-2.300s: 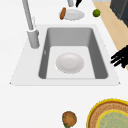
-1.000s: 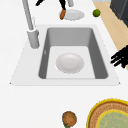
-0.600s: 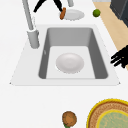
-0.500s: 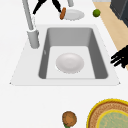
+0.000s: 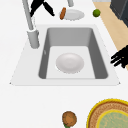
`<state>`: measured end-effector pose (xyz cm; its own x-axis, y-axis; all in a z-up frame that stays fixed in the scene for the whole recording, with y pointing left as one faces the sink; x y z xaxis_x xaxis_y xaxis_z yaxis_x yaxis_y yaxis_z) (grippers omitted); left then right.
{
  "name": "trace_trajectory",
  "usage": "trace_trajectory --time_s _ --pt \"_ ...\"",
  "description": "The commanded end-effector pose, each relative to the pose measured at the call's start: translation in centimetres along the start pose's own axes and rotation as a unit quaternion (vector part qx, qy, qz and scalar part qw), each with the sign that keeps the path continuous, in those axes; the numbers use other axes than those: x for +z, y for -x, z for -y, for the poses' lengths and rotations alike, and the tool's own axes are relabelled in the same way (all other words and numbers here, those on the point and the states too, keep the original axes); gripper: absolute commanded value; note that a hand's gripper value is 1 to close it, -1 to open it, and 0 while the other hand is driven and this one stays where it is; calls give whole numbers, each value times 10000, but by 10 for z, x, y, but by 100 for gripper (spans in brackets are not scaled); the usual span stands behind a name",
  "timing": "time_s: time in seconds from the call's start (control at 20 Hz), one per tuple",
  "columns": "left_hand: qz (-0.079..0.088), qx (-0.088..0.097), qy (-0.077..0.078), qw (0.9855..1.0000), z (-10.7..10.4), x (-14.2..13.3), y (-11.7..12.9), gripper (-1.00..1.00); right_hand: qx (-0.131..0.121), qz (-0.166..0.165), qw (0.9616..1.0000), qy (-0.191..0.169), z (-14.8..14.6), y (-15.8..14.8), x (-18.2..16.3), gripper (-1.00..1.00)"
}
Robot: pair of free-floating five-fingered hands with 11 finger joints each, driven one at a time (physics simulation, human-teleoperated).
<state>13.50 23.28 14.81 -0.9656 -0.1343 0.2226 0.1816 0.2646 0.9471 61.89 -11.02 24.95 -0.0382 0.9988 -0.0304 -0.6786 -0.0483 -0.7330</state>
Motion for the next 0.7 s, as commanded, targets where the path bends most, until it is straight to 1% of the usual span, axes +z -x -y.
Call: trace_trajectory --time_s 0.0,0.1,0.2,0.3,0.45,0.5,0.65 --pt "0 0 0 10000 0 0 0 0 366 -282 9987 -221 2 -8 -23 -100" --pt "0 0 0 10000 0 0 0 0 565 -451 9973 -152 1 -15 -33 -100" --pt "0 0 0 10000 0 0 0 0 761 -639 9950 -89 0 -22 -42 -100" --pt "0 0 0 10000 0 0 0 0 884 -789 9929 -70 3 -30 -53 -100" --pt "0 0 0 10000 0 0 0 0 1138 -867 9897 -89 0 -33 -71 -100" --pt "0 0 0 10000 0 0 0 0 1146 -778 9903 -142 0 -28 -80 -100" --pt "0 0 0 10000 0 0 0 0 1047 -584 9925 -252 6 -26 -102 -100"
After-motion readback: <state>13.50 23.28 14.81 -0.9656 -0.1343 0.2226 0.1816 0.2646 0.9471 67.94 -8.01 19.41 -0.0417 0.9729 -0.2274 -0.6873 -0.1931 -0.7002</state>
